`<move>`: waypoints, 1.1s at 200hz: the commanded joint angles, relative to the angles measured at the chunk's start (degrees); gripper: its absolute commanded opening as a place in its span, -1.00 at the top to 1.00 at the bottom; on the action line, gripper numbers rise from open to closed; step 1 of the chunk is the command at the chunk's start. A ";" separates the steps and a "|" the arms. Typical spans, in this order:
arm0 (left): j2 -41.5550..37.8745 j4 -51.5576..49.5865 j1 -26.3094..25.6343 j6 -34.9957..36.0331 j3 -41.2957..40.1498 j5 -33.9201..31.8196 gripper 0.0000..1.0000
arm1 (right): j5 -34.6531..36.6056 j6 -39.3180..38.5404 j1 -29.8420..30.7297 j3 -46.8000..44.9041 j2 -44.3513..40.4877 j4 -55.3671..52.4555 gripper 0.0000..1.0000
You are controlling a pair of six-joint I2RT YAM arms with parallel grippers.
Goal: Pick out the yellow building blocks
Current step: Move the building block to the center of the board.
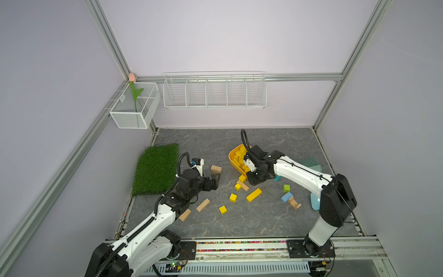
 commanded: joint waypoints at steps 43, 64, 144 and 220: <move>0.08 0.57 0.44 -0.91 1.38 0.14 -0.99 | -12.77 13.19 0.73 -9.99 -5.08 13.79 0.16; -0.07 0.53 0.46 -0.99 1.38 0.09 -0.99 | -16.76 21.54 0.87 -11.24 -3.71 20.36 0.06; -1.21 0.79 0.61 -0.99 0.70 0.30 -0.99 | -4.68 45.04 1.41 -5.36 6.56 21.53 -0.03; -2.89 1.56 0.75 -0.90 -0.47 0.60 -0.99 | 7.83 57.77 2.82 2.96 11.84 10.37 -0.11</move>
